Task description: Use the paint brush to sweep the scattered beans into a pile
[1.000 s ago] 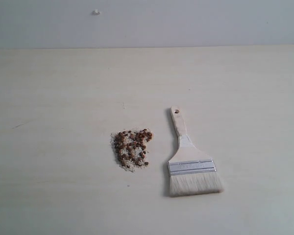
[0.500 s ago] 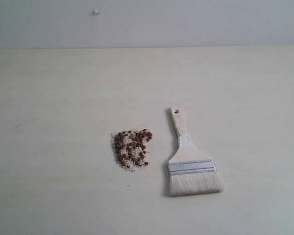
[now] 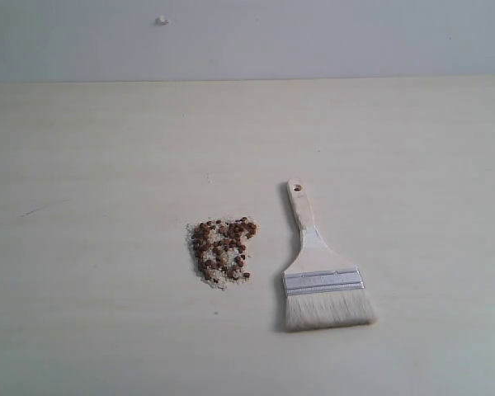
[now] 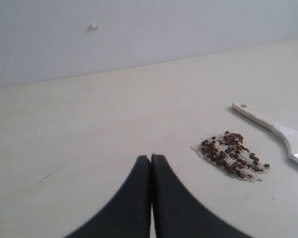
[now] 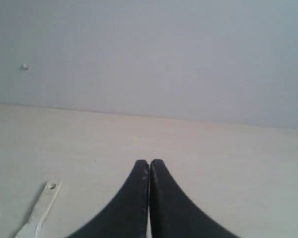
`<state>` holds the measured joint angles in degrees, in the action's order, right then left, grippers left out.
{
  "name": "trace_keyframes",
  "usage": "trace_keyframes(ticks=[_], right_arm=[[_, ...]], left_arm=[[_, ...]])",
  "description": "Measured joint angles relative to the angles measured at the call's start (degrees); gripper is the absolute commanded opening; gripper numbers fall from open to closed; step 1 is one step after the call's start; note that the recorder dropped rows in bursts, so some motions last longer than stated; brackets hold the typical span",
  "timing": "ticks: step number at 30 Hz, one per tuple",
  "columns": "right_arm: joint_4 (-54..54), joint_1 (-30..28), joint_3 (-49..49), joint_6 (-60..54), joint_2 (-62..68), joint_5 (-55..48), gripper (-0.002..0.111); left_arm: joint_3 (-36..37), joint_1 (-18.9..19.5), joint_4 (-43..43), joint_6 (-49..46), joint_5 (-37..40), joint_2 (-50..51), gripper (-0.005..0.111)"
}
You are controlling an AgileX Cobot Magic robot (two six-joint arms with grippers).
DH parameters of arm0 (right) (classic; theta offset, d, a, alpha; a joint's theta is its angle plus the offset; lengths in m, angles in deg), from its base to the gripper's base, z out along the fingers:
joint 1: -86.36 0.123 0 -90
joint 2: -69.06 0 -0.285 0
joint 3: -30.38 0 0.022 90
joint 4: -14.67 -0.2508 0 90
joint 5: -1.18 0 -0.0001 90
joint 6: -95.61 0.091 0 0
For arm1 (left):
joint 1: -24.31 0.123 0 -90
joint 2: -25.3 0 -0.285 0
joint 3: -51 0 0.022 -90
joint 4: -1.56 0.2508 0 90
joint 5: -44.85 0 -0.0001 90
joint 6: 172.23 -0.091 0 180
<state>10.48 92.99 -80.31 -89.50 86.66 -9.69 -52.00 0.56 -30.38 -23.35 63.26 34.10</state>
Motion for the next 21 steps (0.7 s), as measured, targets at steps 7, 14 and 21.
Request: trace_keyframes(ticks=[7,14,21], right_arm=[[0.9,0.0,4.09,0.22,0.0,-0.11,0.0],[1.0,-1.1,7.68,0.22,0.0,-0.61,0.0],[1.11,-3.64,7.68,0.43,0.0,-1.77,0.0]], left_arm=[[0.0,0.0,0.0,0.0,0.0,0.0,0.0],[0.0,0.0,0.0,0.0,0.0,0.0,0.0],[0.0,0.0,0.0,0.0,0.0,0.0,0.0]])
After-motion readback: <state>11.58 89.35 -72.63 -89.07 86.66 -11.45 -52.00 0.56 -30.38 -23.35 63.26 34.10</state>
